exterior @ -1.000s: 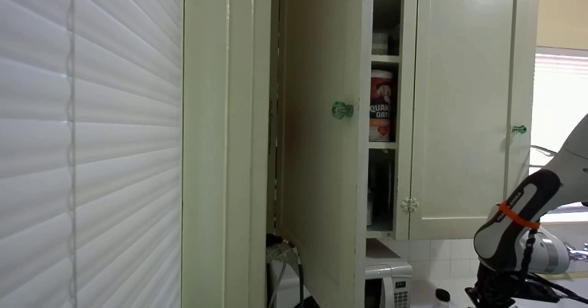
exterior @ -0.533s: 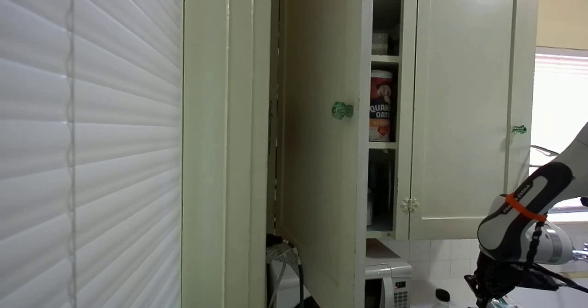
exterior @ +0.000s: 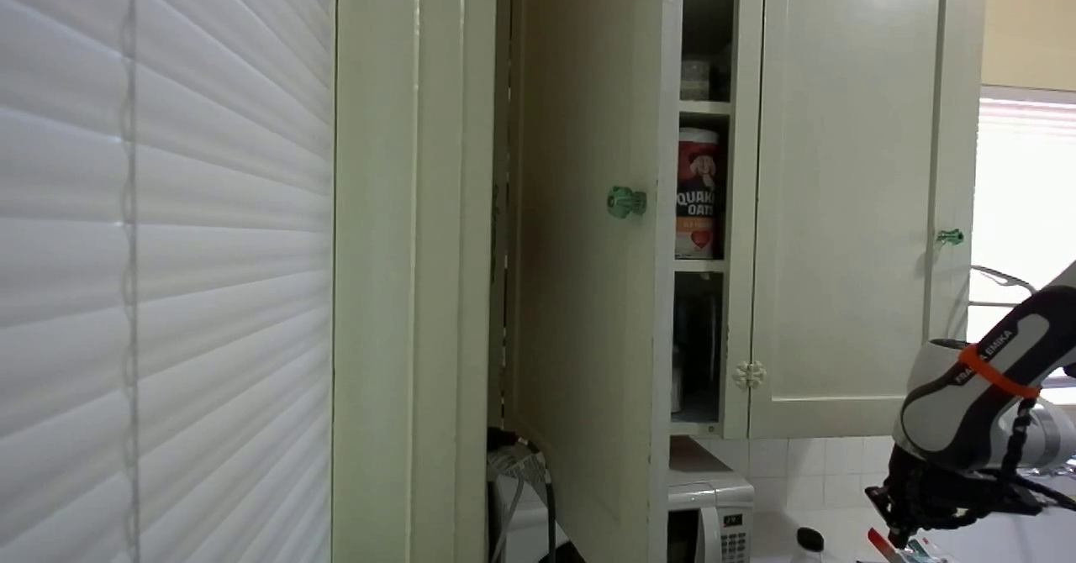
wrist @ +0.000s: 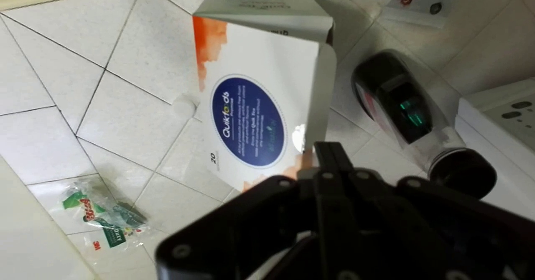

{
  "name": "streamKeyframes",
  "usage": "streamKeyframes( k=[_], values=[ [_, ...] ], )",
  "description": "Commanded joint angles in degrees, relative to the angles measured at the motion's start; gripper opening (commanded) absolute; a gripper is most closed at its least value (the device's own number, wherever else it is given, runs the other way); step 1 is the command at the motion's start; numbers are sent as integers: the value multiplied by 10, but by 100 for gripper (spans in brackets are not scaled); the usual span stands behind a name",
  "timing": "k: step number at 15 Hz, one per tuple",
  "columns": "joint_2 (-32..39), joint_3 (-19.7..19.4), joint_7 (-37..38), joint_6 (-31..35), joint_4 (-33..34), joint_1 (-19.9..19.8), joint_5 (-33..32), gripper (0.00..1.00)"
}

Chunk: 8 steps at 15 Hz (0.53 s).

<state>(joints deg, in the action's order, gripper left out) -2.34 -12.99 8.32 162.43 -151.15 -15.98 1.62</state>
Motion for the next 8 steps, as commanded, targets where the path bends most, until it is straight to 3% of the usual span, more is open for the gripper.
streamKeyframes(
  k=[1,8],
  values=[
    [-27,-5,22,-33,-15,-1,-25,0],
    [-9,-5,23,-52,-14,-2,-24,0]
  ],
)
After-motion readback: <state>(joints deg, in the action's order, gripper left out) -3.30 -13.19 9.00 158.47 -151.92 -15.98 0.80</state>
